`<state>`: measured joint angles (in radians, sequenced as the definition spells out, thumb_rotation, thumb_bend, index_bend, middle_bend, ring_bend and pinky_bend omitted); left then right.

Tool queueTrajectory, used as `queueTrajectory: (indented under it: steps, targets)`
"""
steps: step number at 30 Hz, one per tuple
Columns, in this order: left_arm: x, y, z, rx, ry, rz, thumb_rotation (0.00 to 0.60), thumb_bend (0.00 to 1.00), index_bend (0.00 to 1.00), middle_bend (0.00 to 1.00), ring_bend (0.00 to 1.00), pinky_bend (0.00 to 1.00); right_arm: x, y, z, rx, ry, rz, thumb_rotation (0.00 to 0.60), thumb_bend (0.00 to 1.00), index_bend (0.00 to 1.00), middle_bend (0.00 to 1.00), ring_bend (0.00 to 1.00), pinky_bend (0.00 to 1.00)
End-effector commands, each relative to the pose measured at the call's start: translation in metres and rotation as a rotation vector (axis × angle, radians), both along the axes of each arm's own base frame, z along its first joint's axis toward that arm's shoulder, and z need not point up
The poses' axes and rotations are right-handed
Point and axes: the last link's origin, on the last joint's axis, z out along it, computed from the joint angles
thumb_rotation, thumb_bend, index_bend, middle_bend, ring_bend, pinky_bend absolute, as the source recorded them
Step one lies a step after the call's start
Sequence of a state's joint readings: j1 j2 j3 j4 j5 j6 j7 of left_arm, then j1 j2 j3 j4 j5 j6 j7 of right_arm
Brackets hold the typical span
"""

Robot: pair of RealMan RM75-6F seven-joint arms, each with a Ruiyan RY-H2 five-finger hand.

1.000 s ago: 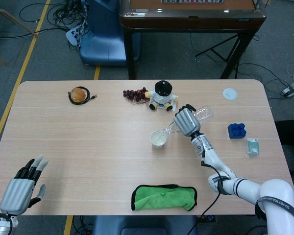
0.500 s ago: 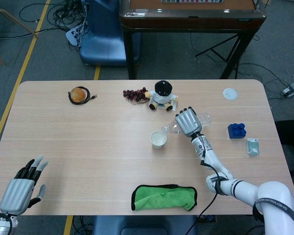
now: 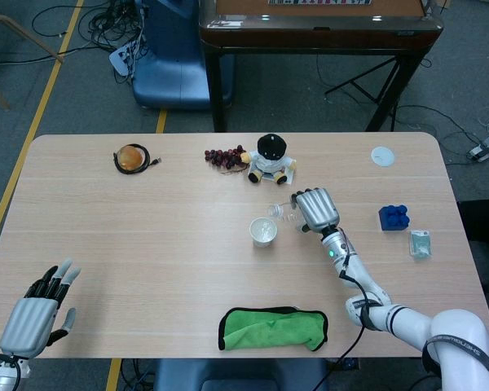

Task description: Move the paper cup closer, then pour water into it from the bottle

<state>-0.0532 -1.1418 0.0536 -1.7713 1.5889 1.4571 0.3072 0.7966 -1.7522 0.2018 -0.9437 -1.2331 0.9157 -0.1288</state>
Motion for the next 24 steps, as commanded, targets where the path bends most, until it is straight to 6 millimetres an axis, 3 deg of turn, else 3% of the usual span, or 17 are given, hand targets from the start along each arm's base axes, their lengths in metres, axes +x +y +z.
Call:
queueTrajectory:
  steps: [1, 12, 24]
  targets:
    - [0.000, 0.000, -0.002, -0.007, -0.001, 0.004, 0.600, 0.45, 0.00, 0.00, 0.00, 0.16, -0.017, 0.016, 0.007, 0.008, -0.265, -0.031, 0.600, 0.15, 0.63, 0.62, 0.56, 0.64]
    - [0.000, -0.001, -0.009, -0.041, 0.004, 0.008, 0.600, 0.45, 0.00, 0.00, 0.00, 0.19, -0.056, 0.043, 0.020, -0.038, -0.657, -0.079, 0.600, 0.08, 0.63, 0.61, 0.56, 0.64]
    - [0.000, -0.002, -0.013, -0.055, 0.018, 0.006, 0.600, 0.45, 0.00, 0.00, 0.00, 0.20, -0.079, 0.061, -0.002, -0.038, -0.847, -0.137, 0.600, 0.02, 0.63, 0.59, 0.54, 0.64]
